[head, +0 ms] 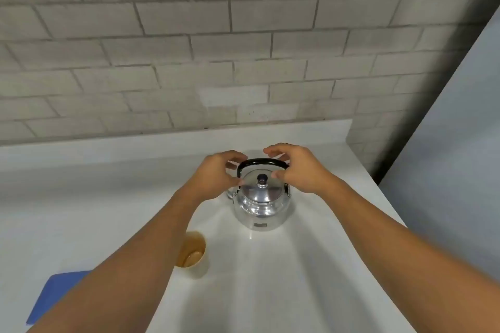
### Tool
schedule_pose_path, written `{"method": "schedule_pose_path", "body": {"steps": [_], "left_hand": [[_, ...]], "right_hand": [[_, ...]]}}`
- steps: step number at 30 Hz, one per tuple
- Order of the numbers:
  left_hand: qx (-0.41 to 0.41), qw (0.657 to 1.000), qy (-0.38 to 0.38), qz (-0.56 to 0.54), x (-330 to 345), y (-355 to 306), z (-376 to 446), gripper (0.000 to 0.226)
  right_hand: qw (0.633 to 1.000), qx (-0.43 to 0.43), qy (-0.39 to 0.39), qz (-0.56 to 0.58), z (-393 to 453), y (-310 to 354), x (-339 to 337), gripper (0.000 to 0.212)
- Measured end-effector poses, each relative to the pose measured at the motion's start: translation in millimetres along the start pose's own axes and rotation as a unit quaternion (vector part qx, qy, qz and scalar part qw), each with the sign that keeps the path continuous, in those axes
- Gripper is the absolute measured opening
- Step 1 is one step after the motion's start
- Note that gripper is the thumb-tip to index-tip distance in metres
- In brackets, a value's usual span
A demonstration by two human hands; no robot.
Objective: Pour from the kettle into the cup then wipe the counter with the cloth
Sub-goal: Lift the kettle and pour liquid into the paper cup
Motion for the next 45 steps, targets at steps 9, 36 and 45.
{"method": "schedule_pose_path", "body": {"steps": [9, 36, 45], "left_hand": [[-0.018, 0.998, -0.032, 0.045, 7, -1, 15, 0.021], [0.039, 0.994, -0.071, -0.072, -93, -3, -92, 0.068], [-0.064, 0.995, 0.025, -0.076, -77, 63, -159, 0.113]], "right_hand": [[0.999, 0.032, -0.001, 0.038, 14, -6, 12, 0.021], [0.988, -0.023, -0.086, 0.127, -26, 64, -5, 0.006], [0.987, -0.057, -0.066, 0.135, -60, 82, -12, 0.011]]}}
Point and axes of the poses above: each hand's wrist, its own z-axis towards the middle knuckle, its own x-axis out of the palm, y = z × x, the point moved 1 cm from there along z, towards the middle knuckle, and after that the axes turned 12 degrees about -y, right-handed, at the moved point
